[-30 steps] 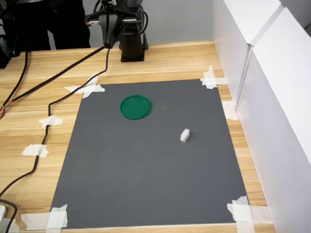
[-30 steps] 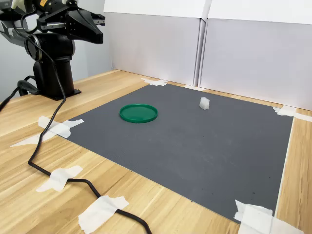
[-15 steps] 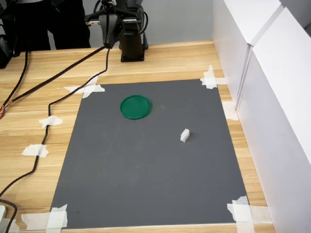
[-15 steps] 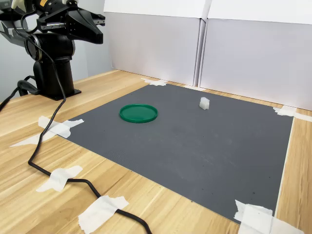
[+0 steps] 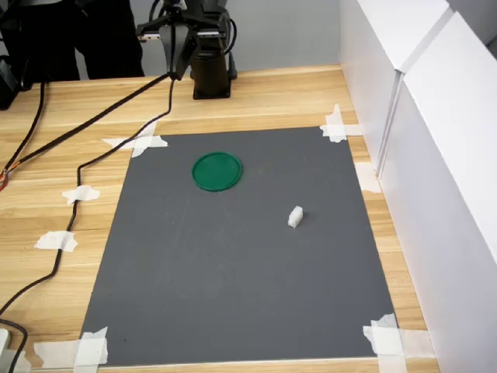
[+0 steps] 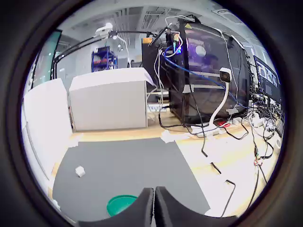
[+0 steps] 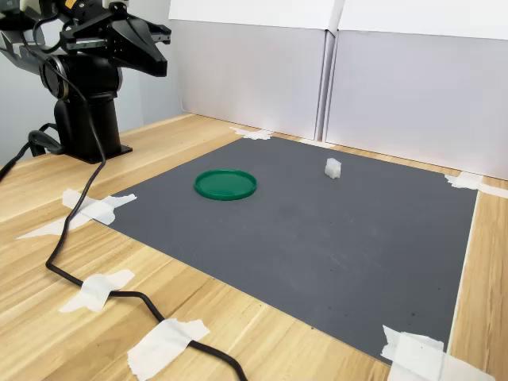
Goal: Grasp a white terminal and put it on the green lid.
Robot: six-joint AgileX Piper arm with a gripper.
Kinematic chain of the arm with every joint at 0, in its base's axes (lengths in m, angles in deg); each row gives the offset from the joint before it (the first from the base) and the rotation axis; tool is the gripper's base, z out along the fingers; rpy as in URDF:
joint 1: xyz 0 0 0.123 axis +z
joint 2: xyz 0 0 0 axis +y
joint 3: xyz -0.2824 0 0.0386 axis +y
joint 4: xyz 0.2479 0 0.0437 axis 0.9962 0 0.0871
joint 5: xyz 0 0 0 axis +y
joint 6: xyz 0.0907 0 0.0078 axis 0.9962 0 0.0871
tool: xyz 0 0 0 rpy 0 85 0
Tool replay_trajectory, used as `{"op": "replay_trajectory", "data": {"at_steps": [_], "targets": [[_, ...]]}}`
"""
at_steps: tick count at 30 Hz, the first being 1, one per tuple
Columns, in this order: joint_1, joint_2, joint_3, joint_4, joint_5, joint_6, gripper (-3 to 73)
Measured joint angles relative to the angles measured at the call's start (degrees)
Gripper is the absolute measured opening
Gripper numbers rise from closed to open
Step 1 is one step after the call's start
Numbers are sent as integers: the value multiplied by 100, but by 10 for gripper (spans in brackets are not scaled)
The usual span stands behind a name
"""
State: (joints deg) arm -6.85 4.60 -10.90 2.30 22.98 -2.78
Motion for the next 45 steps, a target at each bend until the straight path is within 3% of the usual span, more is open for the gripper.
{"op": "replay_trajectory", "data": {"at_steps": [6, 11, 14, 18, 21, 26, 34, 37, 45], "targets": [[0, 981, -936, -493, 701, 0, -16], [0, 1991, -1889, -600, 1493, -141, -16], [0, 2739, -2458, -437, 1987, -367, -16], [0, 3802, -3092, 19, 2692, -773, -13], [0, 4428, -3462, 164, 3008, -1156, 24], [0, 5325, -3986, 356, 3175, -1575, 196], [87, 6515, -4660, 353, 3340, -1557, 664], [435, 6961, -5086, 182, 3604, -1330, 706], [1762, 8161, -6368, 51, 3808, -311, 715]]}}
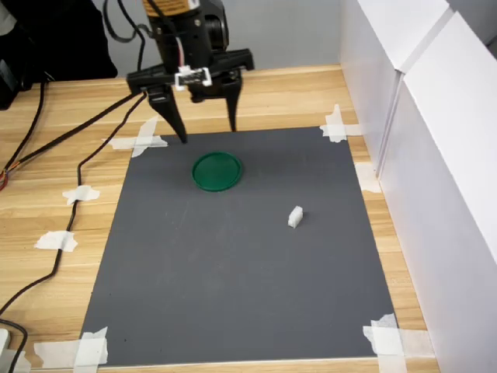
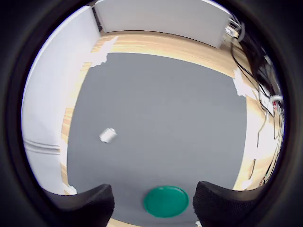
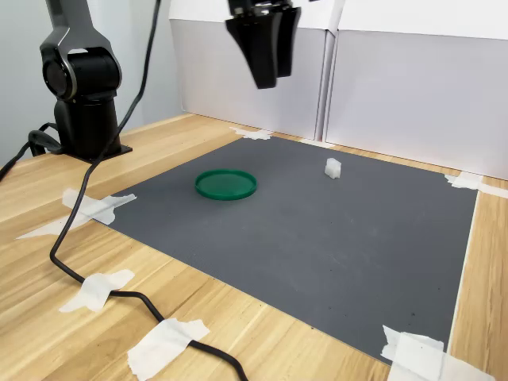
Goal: Grasp a white terminal and put it on the green lid.
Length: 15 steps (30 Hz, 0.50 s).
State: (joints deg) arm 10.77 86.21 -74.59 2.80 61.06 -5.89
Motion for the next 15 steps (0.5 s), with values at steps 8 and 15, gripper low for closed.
{"op": "replay_trajectory", "data": {"at_steps": [8, 15], "targets": [[1052, 1281, -451, 44, -67, 263, 715], [1157, 1872, -460, 18, -518, 489, 715]]}}
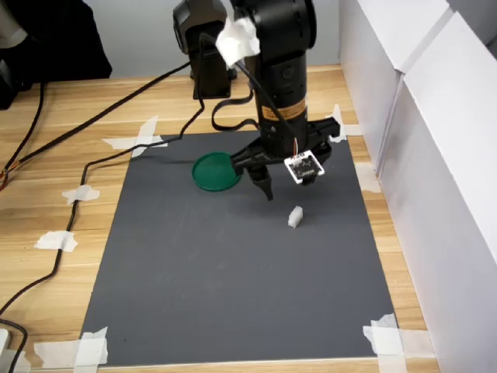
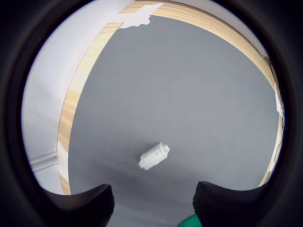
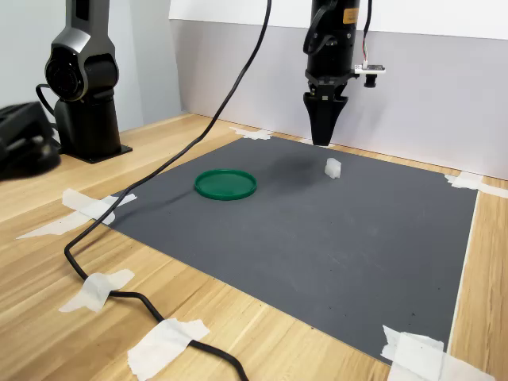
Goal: Grasp a white terminal and put it on the green lid.
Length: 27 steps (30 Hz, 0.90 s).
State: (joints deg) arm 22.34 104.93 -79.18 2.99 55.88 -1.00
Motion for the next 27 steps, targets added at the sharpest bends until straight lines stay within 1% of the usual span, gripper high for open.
{"op": "replay_trajectory", "data": {"at_steps": [5, 12, 22, 24, 27], "targets": [[0, 234, -12, 31, -249, 58, 713], [0, 540, -21, 220, -476, 100, 703], [0, 758, -42, 238, -596, 141, 699], [0, 769, -42, 238, -628, 141, 689], [0, 769, -42, 238, -694, 135, 646]]}}
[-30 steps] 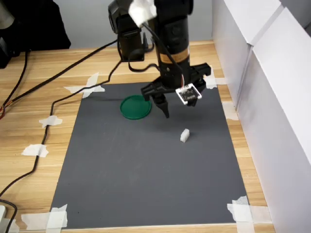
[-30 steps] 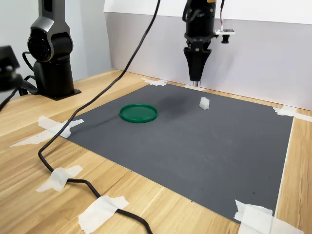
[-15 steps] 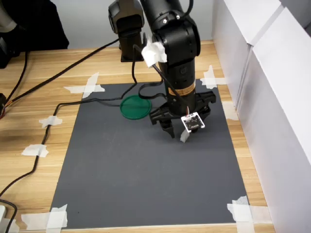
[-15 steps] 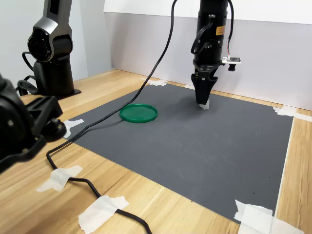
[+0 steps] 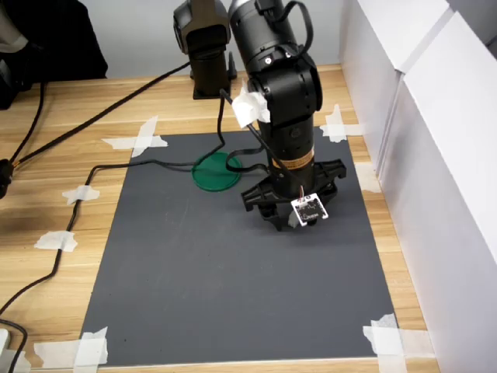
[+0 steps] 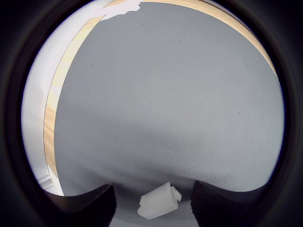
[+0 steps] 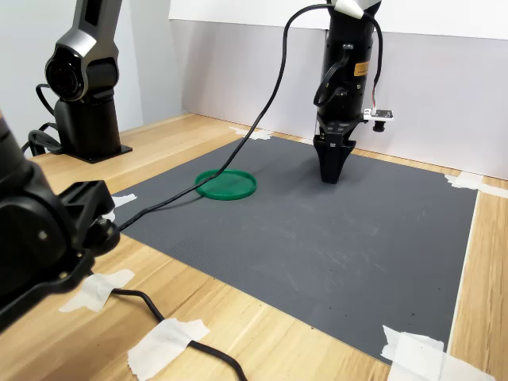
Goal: Grasp a white terminal and put it on the green lid.
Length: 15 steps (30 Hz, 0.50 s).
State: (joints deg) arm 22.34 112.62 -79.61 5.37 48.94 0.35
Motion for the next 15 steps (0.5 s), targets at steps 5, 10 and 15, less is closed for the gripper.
{"op": "replay_trajectory", "data": {"at_steps": [5, 10, 15], "targets": [[0, 0, -11, 0, -43, 0, 461], [0, 0, -17, 0, -37, 0, 244], [0, -117, -17, -38, 46, -35, 247]]}}
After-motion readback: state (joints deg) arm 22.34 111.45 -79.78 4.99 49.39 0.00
